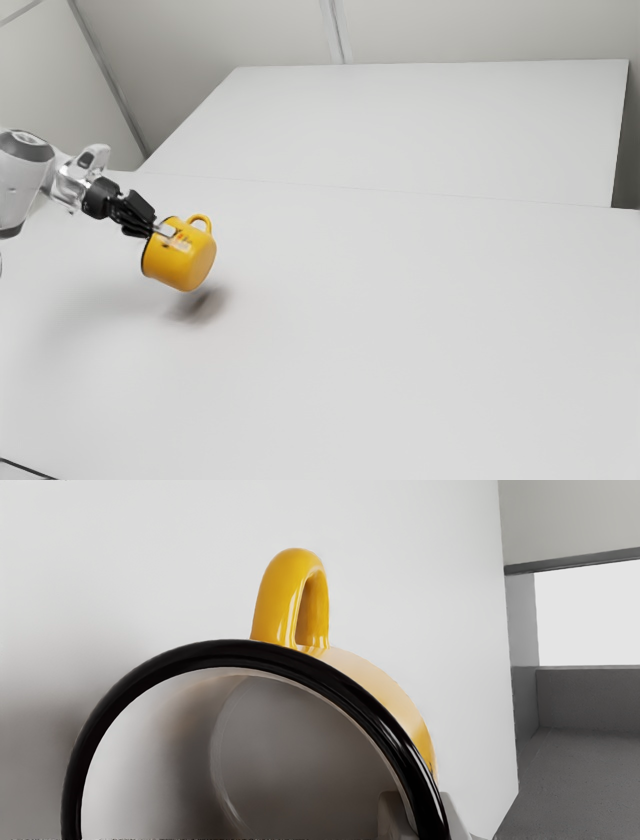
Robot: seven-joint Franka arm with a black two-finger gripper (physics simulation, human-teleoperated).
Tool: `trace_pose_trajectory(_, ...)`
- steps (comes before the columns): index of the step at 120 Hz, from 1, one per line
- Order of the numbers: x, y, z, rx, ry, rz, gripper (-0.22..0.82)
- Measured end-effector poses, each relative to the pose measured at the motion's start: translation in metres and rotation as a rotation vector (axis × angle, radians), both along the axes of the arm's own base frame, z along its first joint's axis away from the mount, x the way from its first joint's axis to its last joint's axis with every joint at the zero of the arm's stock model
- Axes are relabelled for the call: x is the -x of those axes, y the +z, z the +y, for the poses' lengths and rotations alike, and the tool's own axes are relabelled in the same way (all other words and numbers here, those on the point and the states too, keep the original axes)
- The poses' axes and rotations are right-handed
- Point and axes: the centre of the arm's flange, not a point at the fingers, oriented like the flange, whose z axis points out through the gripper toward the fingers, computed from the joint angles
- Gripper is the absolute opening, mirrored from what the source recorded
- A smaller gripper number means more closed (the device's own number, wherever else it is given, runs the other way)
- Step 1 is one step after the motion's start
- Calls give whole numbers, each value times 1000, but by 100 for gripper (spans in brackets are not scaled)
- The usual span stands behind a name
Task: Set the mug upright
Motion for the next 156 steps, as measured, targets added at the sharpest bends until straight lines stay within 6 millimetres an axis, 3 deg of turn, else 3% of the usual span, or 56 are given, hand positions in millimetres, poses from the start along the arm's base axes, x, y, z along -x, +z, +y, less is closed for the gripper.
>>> trace_pose_trajectory(20, -21, 28, -59, -306, -150, 9, -18)
trace_pose_trajectory(35, -32, 30, -90, -492, -207, 16, -18)
trace_pose_trajectory(57, -13, 29, -142, -731, -254, -1, -18)
trace_pose_trajectory(74, 11, 12, -174, -832, -237, -30, -18)
trace_pose_trajectory(89, 17, -6, -197, -871, -206, -69, -18)
trace_pose_trajectory(108, 18, -25, -214, -908, -160, -114, -18)
trace_pose_trajectory(140, 19, -53, -218, -967, -106, -121, -17)
trace_pose_trajectory(146, 19, -56, -217, -967, -89, -116, -12)
trace_pose_trajectory(156, 20, -57, -212, -962, -57, -108, 7)
